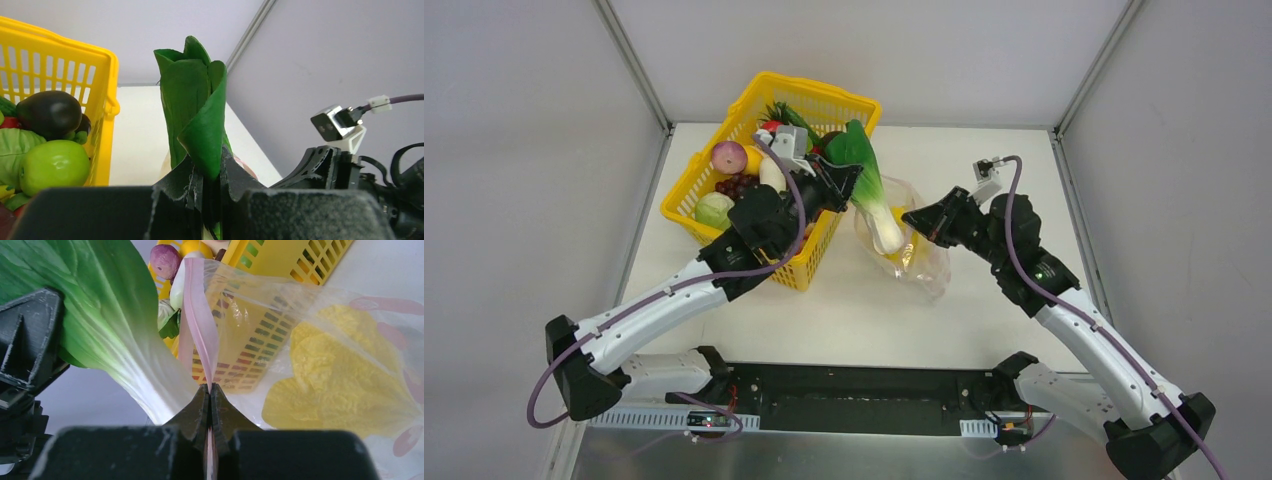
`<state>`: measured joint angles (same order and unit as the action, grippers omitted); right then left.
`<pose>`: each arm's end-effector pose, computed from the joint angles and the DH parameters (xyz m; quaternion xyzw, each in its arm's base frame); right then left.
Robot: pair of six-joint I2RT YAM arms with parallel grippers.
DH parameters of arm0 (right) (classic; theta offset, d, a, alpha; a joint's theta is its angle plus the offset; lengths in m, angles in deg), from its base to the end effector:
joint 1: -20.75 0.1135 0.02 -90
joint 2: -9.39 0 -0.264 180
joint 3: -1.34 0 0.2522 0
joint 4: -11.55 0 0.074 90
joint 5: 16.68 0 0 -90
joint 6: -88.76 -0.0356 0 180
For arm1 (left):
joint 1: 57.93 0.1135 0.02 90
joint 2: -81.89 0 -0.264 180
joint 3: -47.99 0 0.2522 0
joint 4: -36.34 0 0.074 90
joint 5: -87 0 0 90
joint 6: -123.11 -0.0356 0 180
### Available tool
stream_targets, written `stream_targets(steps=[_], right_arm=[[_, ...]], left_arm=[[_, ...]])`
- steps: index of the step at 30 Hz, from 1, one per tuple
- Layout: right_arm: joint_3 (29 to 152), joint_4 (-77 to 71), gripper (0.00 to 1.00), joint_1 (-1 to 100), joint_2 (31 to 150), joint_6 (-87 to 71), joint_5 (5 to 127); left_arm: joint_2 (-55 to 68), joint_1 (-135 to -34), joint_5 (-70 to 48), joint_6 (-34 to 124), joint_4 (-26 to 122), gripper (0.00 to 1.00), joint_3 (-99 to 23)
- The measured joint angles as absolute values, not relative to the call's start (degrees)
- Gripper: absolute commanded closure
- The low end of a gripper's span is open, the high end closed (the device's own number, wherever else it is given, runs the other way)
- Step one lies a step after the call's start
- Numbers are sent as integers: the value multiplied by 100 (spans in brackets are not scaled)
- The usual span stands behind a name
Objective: Place the food in the zip-top bag and seal the zipper
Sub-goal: Place the fake vegetable in the zipper food storage bag.
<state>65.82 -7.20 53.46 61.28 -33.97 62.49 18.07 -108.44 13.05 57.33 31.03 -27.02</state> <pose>0.1744 0.1199 0.3645 -0.0629 0.7408 0.4186 0.5216 0.1696 -0.1903 0.4301 0.0258 0.6024 -0.4151 0.6813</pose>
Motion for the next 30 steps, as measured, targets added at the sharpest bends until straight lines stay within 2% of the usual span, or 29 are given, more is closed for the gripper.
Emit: stream_targets(steps=[15, 22, 30], right_arm=[[6407, -279, 100, 5324, 5997, -3778, 6109], [6320, -49, 100, 5324, 5984, -4158, 6262], [6103, 200, 100, 5324, 5940, -4576, 6612]], left_arm=[[1281, -11737, 3036, 4437, 2629, 100, -2663], [1244, -12030, 3465, 4512, 2596, 100, -2658], [900, -12168, 3504, 5211, 3329, 100, -2888]])
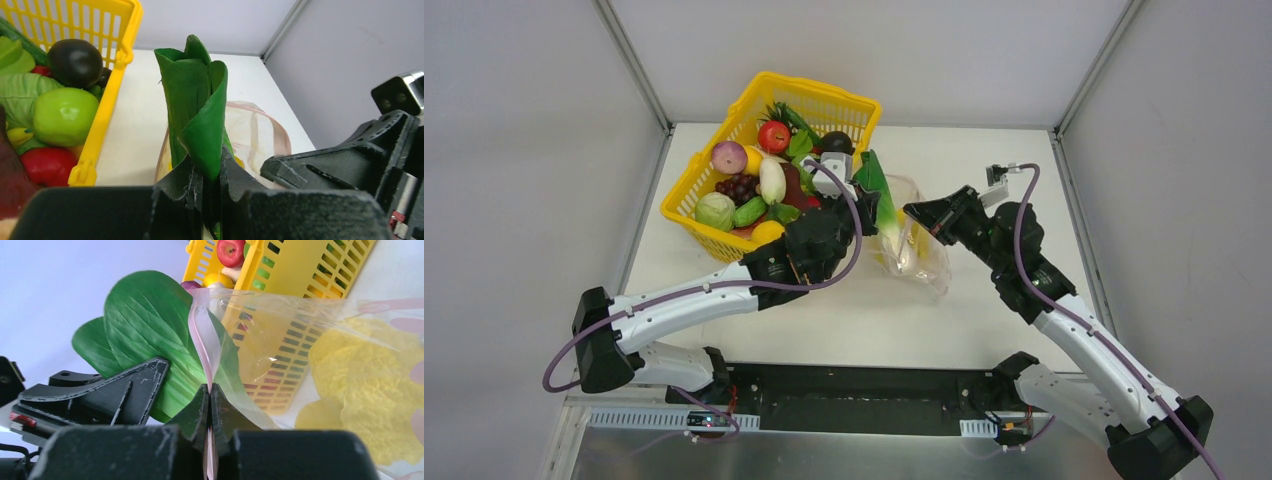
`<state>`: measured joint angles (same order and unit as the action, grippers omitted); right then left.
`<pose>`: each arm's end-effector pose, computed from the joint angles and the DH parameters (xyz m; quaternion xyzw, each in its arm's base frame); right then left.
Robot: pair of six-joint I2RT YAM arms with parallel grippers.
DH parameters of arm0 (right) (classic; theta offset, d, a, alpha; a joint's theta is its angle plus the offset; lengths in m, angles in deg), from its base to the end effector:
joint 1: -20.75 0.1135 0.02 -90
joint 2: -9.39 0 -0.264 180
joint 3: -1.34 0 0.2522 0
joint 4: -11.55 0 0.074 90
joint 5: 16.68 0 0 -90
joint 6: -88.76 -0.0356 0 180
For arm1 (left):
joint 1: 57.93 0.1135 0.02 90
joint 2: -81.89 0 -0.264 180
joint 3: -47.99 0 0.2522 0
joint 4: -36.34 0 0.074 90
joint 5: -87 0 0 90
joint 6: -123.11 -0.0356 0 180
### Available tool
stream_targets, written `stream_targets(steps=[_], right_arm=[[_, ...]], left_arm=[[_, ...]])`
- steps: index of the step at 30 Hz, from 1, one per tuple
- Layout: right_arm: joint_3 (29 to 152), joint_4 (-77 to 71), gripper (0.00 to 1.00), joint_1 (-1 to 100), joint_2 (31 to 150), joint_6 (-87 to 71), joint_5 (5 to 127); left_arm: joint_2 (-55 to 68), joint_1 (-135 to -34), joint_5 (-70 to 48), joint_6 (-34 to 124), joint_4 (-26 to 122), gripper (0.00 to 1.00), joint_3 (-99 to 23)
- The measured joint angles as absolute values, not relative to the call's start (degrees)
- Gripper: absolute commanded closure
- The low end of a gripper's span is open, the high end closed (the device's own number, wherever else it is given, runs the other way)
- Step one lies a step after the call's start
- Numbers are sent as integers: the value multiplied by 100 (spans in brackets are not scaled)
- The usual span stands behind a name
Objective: Place the food in the zip-top bag and seal the zipper
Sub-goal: Place the fake vegetable in the zipper food storage bag.
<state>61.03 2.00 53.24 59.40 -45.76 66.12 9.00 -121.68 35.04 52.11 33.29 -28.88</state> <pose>0.1733 0.1156 0.3584 0.0297 0.7057 0.4746 0.5253 0.1502 -0.2550 0.3958 0.0126 0.6720 -0.3061 0.6742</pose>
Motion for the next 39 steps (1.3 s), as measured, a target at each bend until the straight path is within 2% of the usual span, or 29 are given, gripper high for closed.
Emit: stream_targets(steps=[12, 13, 16, 20, 22, 25, 30, 34, 39], right_arm=[[5865, 232, 100, 5327, 5846, -5039, 7025], [5845, 226, 100, 5327, 5820, -5052, 7089], [5835, 180, 100, 5327, 5772, -5056, 7191], [5835, 182, 100, 5327, 5770, -5050, 7150], [5835, 187, 100, 5327, 5770, -5030, 7084], [5848, 182, 100, 5324, 5770, -4995, 6947], [5913, 178, 100, 5324, 5770, -4958, 6791], [5948, 152, 100, 5324, 5770, -4901, 6739], [5950, 93, 100, 5324, 5770, -4796, 6582]], left_arm=[[658, -12389, 3991, 6197, 3814, 100, -2916], [614, -12400, 3989, 6234, 3836, 94, -2916], [511, -12428, 3983, 6245, 3886, 92, -2916], [487, -12437, 4077, 6048, 3916, 79, -2923], [487, -12439, 4164, 5902, 3930, 63, -2929], [487, -12452, 4267, 5585, 3840, 48, -2929], [548, -12474, 4105, 5069, 3582, 14, -2927], [785, -12428, 3878, 4730, 3753, 1, -2942], [1219, -11729, 2636, 4682, 4782, 1, -3292]])
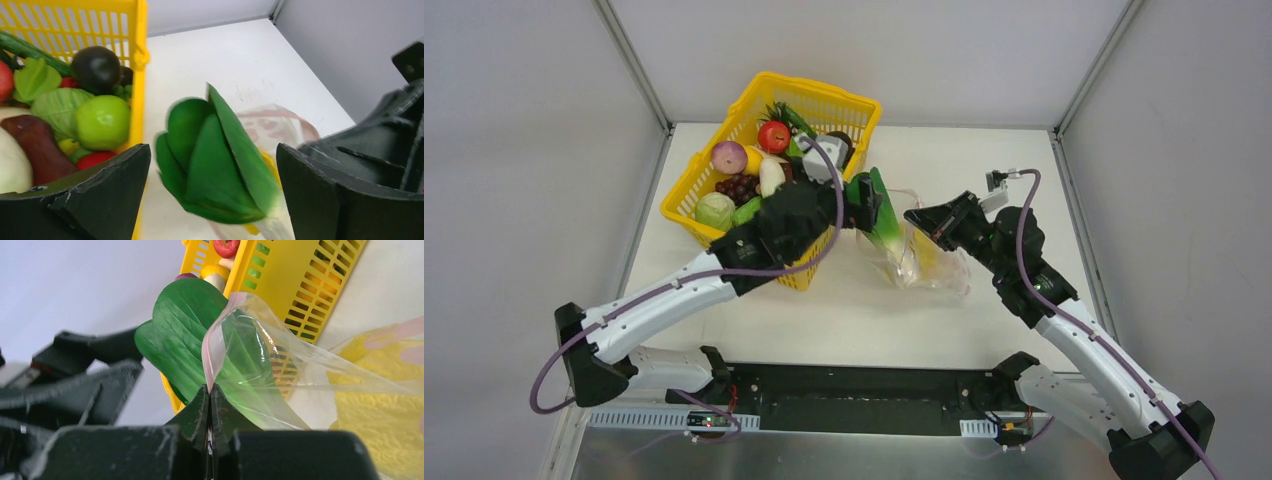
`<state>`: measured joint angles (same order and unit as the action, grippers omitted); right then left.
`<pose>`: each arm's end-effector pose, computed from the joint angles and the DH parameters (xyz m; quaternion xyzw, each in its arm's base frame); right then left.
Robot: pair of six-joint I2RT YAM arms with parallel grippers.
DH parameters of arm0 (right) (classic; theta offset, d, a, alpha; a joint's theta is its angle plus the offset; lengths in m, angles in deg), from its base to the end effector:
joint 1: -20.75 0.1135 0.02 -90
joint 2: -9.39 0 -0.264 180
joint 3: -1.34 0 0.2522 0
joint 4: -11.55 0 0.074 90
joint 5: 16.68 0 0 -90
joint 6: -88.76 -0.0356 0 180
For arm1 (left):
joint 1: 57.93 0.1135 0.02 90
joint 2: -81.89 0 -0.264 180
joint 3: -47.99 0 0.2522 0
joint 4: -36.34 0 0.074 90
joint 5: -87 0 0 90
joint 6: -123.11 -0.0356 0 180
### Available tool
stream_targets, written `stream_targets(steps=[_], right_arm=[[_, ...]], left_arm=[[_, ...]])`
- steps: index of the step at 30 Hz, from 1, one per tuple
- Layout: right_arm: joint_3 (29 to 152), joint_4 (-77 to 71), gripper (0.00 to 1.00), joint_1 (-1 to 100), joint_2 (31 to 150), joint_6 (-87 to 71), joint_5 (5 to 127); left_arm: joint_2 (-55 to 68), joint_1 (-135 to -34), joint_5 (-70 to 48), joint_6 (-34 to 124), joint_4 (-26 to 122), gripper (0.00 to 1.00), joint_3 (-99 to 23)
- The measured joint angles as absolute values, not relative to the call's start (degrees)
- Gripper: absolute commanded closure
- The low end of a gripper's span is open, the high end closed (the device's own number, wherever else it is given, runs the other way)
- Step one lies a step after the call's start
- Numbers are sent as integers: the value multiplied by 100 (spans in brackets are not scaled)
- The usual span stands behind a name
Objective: Place the food in the zip-top bag and seal the zipper
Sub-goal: Place the fake vegetable in the zipper food storage bag.
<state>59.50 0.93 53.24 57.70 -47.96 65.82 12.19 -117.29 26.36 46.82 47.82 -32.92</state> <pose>0.1680 0.1125 0.3523 0.0424 0.7105 0.4826 0.5103 0.1581 -0.2327 0.4096 0.1012 0.7013 -0.2619 0.6552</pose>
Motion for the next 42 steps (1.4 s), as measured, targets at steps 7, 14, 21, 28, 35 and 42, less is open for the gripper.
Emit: stream_targets(steps=[7, 14, 21, 28, 35, 42], right_arm=[[6025, 7, 100, 5324, 5812, -4551, 6273], [6086, -14, 100, 5324, 5860, -4394, 6024], [6149, -167, 100, 5324, 5825, -4127, 5854], [6149, -310, 100, 5318, 5506, -3800, 5843], [6149, -484, 100, 5294, 5285, -3561, 5806], [6149, -543, 100, 5263, 5189, -3520, 5891]], left_arm=[[1136, -10039, -54, 4689, 6815, 1, -4580], [197, -9908, -1906, 4160, 8478, 1, -5941], [-26, -9714, -2400, 3613, 9582, 1, -6092], [81, -9648, -2400, 3226, 9838, 1, -6105], [76, -9644, -2605, 3189, 9892, 1, -6125], [-2, -9644, -3171, 3222, 9890, 1, -6099]])
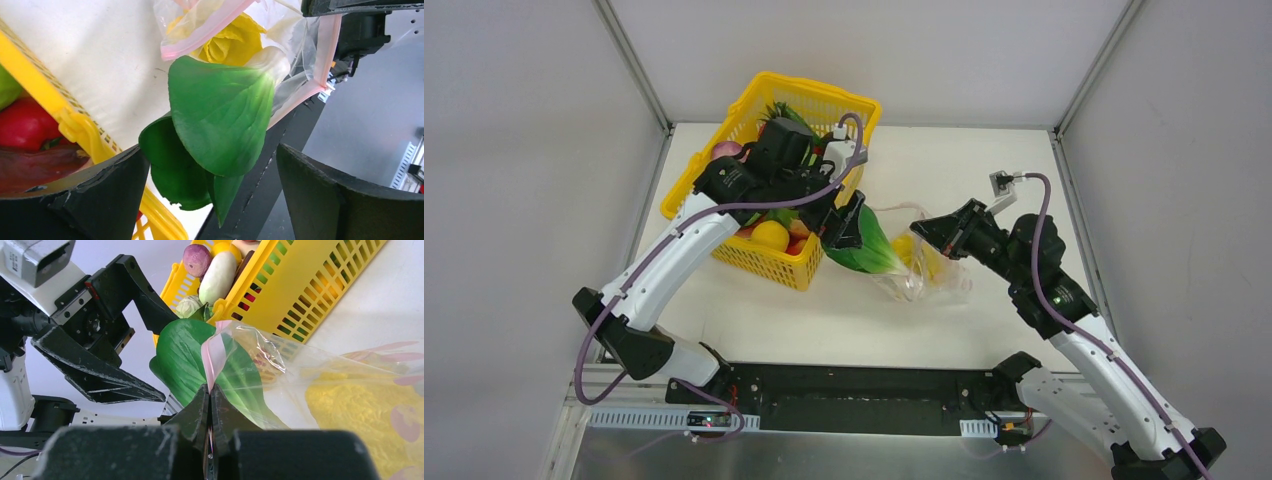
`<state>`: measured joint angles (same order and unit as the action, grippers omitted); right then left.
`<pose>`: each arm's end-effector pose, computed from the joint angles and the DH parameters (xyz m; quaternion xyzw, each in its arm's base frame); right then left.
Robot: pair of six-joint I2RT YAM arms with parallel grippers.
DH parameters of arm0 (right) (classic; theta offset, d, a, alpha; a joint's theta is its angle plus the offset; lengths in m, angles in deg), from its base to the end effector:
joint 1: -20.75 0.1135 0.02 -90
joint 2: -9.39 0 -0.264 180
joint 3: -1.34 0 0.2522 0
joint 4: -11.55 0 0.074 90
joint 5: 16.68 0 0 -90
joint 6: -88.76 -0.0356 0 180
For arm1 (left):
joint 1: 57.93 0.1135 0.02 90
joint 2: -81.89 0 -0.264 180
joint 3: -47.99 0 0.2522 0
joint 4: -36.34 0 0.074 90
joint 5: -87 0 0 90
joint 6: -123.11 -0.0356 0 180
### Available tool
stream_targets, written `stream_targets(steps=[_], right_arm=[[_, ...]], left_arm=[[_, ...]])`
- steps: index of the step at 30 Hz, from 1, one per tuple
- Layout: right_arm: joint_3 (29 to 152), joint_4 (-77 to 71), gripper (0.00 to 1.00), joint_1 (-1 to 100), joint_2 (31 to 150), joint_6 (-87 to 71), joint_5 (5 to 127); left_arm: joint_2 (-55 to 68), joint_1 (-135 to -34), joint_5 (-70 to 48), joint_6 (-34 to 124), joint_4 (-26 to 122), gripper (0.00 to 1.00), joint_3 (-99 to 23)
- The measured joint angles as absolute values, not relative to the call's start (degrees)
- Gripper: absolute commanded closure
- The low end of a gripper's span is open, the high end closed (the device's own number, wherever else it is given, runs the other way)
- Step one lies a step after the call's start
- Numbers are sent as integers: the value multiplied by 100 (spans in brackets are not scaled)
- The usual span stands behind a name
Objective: Place the food in the zip-top bag and seal the zipper
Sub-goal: Place the fake vegetable in the zipper food storage bag.
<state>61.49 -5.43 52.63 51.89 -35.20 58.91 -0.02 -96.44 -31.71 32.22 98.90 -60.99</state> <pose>0.1432 0.0995 0.3696 -0.0765 0.6989 0.4575 0.5444 0.2187 -0.1959 0.4286 0.3972 0.7725 -0.3517 0.3489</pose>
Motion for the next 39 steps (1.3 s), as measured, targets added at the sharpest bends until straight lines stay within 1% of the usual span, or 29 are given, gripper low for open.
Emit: stream_targets(steps=[2, 3, 7, 8, 9, 14, 21, 29, 32, 35, 39], right_arm=[[6149, -552, 100, 5257, 5189, -3518, 5900], [6149, -552, 100, 5254, 5189, -3511, 5911], [6149, -557, 100, 5250, 5189, -3502, 5943], [6149, -557, 100, 5250, 5189, -3500, 5959], [6149, -557, 100, 5250, 5189, -3502, 5961], [6149, -567, 100, 5250, 5189, -3502, 6002], [6149, -596, 100, 5248, 5230, -3511, 6160], [6149, -589, 100, 5248, 5363, -3640, 6418], [6149, -561, 100, 5248, 5383, -3686, 6457], [6149, -434, 100, 5248, 5477, -3754, 6435], [6149, -355, 100, 5248, 5632, -3856, 6413]], left_arm=[[-57, -9644, -3291, 3222, 9892, 8, -6086], [-96, -9644, -3339, 3224, 9894, 14, -6072], [-219, -9644, -3477, 3259, 9956, 47, -6031], [-236, -9644, -3492, 3268, 9977, 58, -6026], [-243, -9644, -3521, 3268, 9997, 67, -6022], [-243, -9644, -3700, 3296, 10012, 100, -6009], [-68, -9644, -3654, 3657, 9669, 100, -5696], [1099, -9648, -2511, 4955, 8402, 100, -4621], [1456, -9668, -2050, 5362, 8052, 100, -4387], [1473, -9797, -1766, 5633, 7833, 100, -4381], [1272, -9980, -1836, 5792, 7711, 100, -4387]])
